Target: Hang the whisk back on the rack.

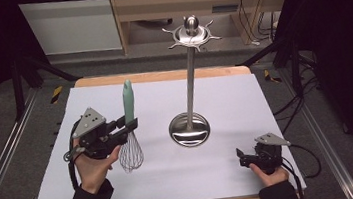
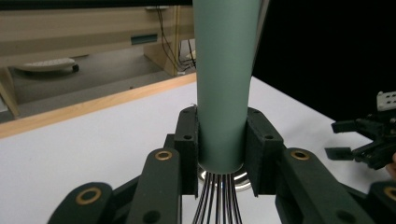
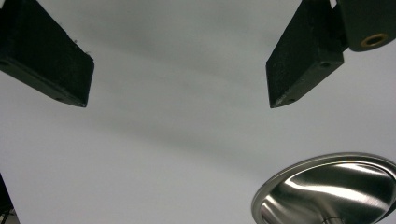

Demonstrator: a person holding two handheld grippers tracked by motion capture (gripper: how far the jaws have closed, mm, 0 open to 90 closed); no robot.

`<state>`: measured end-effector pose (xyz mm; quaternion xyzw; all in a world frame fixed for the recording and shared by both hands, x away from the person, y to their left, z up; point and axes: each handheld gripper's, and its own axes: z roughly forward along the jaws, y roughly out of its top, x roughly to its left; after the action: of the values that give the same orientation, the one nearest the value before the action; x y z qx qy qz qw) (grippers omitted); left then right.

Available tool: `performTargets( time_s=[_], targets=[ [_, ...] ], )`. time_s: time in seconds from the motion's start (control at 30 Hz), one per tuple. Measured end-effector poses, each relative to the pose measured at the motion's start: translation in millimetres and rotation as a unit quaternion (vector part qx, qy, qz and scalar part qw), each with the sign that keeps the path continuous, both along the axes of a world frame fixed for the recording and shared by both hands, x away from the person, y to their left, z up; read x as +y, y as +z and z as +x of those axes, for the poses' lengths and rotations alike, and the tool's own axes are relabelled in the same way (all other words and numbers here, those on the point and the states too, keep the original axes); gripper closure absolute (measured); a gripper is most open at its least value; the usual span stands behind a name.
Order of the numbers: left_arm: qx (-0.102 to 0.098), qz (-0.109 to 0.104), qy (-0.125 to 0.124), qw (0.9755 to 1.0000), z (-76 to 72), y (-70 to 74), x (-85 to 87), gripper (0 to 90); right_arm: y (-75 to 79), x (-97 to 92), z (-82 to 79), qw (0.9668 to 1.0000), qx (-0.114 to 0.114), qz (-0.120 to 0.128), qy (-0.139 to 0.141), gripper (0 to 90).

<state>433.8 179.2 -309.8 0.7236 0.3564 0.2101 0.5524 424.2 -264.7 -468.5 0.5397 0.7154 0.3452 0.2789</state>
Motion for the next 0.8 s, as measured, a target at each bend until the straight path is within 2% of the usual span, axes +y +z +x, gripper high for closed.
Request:
performTargets(
  time_s=[0.23, 0.4, 0.7, 0.8],
  targets=[
    [-0.018, -0.007, -0.012, 0.9997, 4.0, 17.8, -14.1, 68.6, 0.4, -0.2, 0.0, 1.0000, -0.004, 0.001, 0.001, 8.4],
    [-0.027, -0.007, -0.016, 0.9995, 7.2, 25.2, -21.4, 68.6, 0.2, 1.0, -0.6, 1.0000, -0.008, 0.001, -0.001, 7.9],
    [-0.029, -0.007, -0.019, 0.9994, 12.4, 32.9, -25.1, 68.6, -1.0, 2.9, -0.2, 0.9999, -0.011, 0.010, 0.008, 4.4],
    [-0.030, -0.007, -0.019, 0.9993, 13.3, 36.9, -26.4, 68.6, -1.3, 5.6, 1.1, 0.9999, -0.011, 0.003, -0.006, 3.3]
  ],
)
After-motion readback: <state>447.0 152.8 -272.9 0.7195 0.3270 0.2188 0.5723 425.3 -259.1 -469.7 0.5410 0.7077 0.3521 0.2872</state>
